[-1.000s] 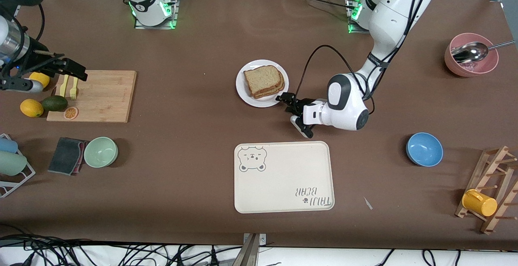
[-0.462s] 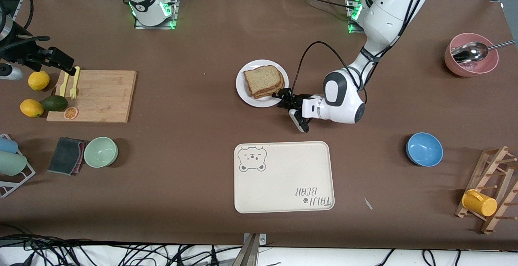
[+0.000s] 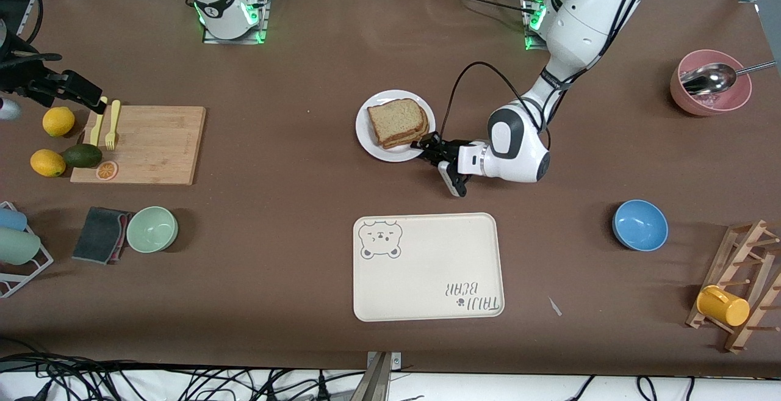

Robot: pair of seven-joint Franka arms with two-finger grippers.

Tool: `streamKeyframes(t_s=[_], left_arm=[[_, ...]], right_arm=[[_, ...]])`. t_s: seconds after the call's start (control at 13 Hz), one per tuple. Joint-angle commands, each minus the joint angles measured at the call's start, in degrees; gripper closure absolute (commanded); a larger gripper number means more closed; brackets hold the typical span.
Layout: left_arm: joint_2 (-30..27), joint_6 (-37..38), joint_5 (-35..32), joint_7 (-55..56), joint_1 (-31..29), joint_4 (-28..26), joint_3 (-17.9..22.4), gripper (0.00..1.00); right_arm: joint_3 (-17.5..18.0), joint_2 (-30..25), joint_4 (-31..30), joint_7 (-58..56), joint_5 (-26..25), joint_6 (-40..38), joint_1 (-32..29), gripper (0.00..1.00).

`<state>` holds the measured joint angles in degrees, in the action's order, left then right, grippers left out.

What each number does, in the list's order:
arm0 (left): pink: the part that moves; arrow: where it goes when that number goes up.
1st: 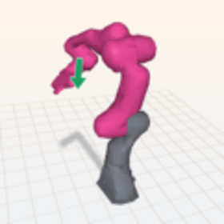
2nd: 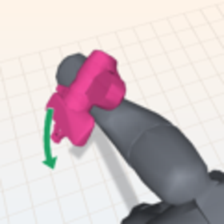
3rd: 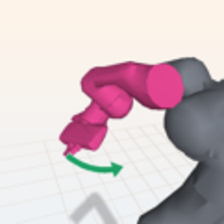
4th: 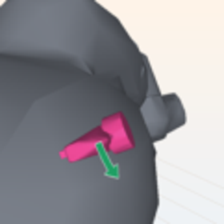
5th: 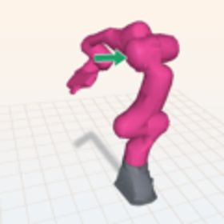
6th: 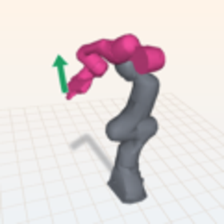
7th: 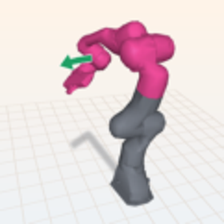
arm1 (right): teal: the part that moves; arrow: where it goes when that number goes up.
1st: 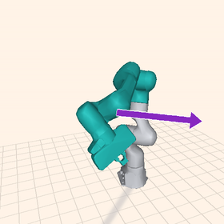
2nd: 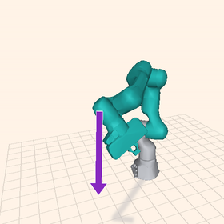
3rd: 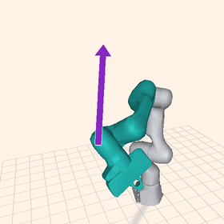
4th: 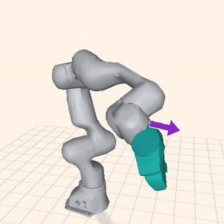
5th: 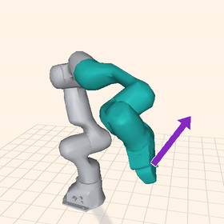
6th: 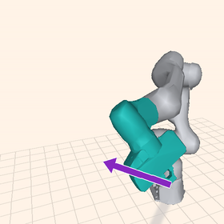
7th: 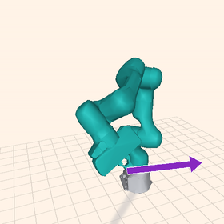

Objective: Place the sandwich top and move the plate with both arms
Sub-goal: 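Grip the plate rim with the left gripper, then slide the plate with the left gripper onto the bear tray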

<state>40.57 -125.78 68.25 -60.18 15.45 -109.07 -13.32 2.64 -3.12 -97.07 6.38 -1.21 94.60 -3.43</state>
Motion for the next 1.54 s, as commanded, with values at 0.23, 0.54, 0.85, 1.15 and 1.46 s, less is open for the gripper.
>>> streamKeyframes(t_s=[0.23, 0.54, 0.85, 1.15, 1.46], left_arm=[[1.4, -1.1, 3.5, -5.6, 0.3, -0.4, 0.2, 0.87], [1.5, -1.1, 3.5, -5.8, -0.2, -0.4, 0.3, 1.0], [1.1, -0.7, 3.5, -5.7, -0.9, -0.1, 0.2, 1.0], [0.5, 1.3, 6.5, -4.6, -2.0, 1.1, 0.2, 1.0], [0.4, 1.8, 6.7, 1.4, -3.4, 4.2, 0.1, 1.0]], right_arm=[[-0.4, 1.6, 2.4, -0.1, -0.3, -0.6, 1.0, 0.0], [-0.2, 1.6, 2.1, -0.2, -0.3, -0.8, 1.3, 0.0], [0.0, 1.5, 2.0, -0.5, -0.3, -2.1, 1.3, 0.0], [0.0, 1.6, 1.7, 0.4, -0.3, -4.2, 2.3, 0.0], [0.0, 1.6, 1.9, 0.9, -0.5, -3.8, 4.0, 0.0]])
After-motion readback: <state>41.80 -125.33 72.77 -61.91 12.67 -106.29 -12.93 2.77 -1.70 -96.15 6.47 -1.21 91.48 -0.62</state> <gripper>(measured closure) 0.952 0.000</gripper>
